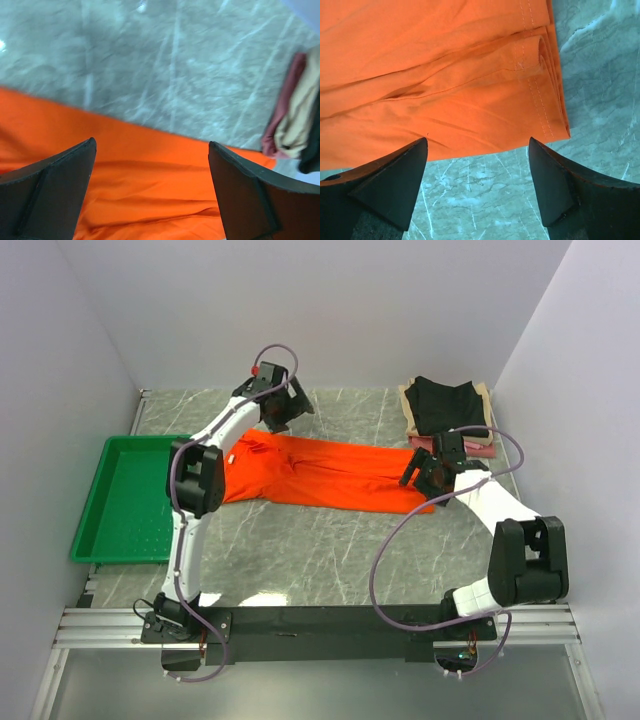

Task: Fold and stack the t-shirts
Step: Fold the tshirt

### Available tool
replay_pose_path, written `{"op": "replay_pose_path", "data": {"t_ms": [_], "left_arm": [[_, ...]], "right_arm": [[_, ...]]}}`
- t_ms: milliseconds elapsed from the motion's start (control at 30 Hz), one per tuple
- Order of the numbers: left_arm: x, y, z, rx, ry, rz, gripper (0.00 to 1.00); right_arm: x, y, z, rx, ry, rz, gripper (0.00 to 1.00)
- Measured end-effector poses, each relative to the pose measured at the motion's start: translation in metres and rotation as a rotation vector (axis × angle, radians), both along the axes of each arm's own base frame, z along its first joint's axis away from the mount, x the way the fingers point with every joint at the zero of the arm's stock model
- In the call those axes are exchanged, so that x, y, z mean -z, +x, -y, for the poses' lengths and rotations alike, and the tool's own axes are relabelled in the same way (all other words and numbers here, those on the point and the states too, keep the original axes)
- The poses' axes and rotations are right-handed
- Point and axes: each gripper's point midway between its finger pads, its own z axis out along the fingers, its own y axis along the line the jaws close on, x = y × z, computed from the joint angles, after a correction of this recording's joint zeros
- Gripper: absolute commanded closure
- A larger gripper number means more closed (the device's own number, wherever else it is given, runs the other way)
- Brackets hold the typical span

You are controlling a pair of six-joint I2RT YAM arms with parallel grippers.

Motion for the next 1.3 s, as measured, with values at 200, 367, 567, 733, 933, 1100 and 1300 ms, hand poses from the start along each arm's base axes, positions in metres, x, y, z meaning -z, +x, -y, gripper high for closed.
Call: {"op": "replay_pose_path", "data": {"t_ms": [200,367,567,733,933,1100,1300], "left_arm": [[-0.002,-0.058,-0.031,-0.025,0.067,-0.043,0.01],[-0.004,-0.126,-0.059,-0.056,0.081,-0.076,0.01],[0.021,-0.130,-0.044,-0.013,0.059,-0.103,0.01],[0.036,-0.098,0.000,0.063,0.036,-0.102,0.01],[0.029,-0.054,0.043,0.123,-0.005,-0.038,0.01],[0.033,-0.069,0.034,0.125,0.027,-0.054,0.01],[0.010,-0.133,-0.021,0.044,0.125,-0.055,0.01]], "right_arm": [[-0.011,0.001,-0.001,-0.005,0.006,0.035,0.11],[-0.013,0.002,-0.001,-0.008,0.006,0.043,0.11],[-0.014,0.003,-0.001,-0.008,0.007,0.050,0.11],[-0.014,0.005,0.000,-0.004,0.002,0.056,0.11],[-0.013,0.006,0.003,0.007,-0.016,0.055,0.11],[-0.013,0.010,0.000,-0.020,-0.017,0.061,0.11],[-0.021,0.055,-0.022,-0.104,-0.031,0.072,0.11]]}}
